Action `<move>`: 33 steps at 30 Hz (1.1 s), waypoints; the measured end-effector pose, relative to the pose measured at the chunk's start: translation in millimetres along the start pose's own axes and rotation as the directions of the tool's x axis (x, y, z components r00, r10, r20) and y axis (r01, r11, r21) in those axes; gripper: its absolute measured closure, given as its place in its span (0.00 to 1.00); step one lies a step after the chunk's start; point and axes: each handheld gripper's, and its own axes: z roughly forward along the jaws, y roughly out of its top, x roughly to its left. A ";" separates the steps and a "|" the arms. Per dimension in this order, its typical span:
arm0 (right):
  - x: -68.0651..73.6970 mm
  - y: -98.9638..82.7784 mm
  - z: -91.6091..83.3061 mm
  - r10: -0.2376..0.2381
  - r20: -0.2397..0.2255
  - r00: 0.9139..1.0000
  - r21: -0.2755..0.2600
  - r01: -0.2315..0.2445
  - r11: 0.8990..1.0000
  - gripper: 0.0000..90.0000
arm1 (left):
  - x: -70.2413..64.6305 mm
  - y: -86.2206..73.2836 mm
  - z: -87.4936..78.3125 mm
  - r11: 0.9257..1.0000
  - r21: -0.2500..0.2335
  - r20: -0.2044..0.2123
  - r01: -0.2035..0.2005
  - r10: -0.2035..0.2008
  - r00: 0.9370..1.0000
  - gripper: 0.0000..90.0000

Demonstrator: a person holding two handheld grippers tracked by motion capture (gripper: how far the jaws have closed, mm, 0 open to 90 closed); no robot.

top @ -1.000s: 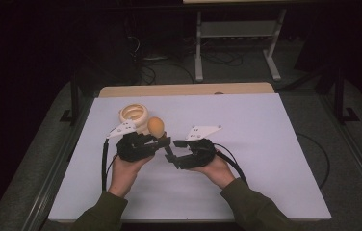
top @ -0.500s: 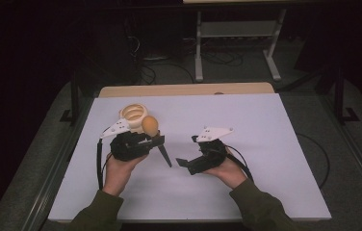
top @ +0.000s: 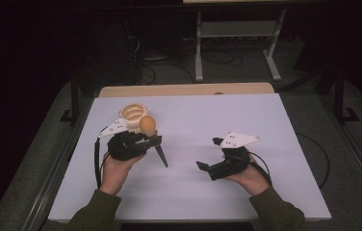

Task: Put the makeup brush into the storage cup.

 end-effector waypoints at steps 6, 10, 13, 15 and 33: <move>-5.2 -8.3 -16.9 0.004 0.032 0.999 -0.015 -0.003 1.000 0.01 | 0.4 3.8 -1.7 1.000 0.013 -0.004 -0.011 0.011 1.000 0.72; -9.3 -15.4 -26.3 0.004 0.050 0.999 -0.023 -0.003 1.000 0.01 | 3.4 8.2 -3.3 1.000 0.005 -0.008 -0.010 0.010 1.000 0.72; -12.1 -20.5 -32.7 0.006 0.069 0.998 -0.017 -0.005 1.000 0.01 | 5.8 12.4 -4.5 1.000 0.003 -0.015 -0.015 0.015 1.000 0.72; -13.8 -23.5 -37.5 0.019 0.074 0.997 -0.021 -0.017 1.000 0.01 | 6.9 15.1 -5.1 1.000 0.003 -0.017 -0.019 0.019 1.000 0.72; -30.9 -52.5 -73.2 0.057 0.157 0.986 -0.024 -0.054 0.998 0.01 | 23.9 37.2 -12.2 0.999 0.000 -0.042 -0.043 0.043 0.998 0.72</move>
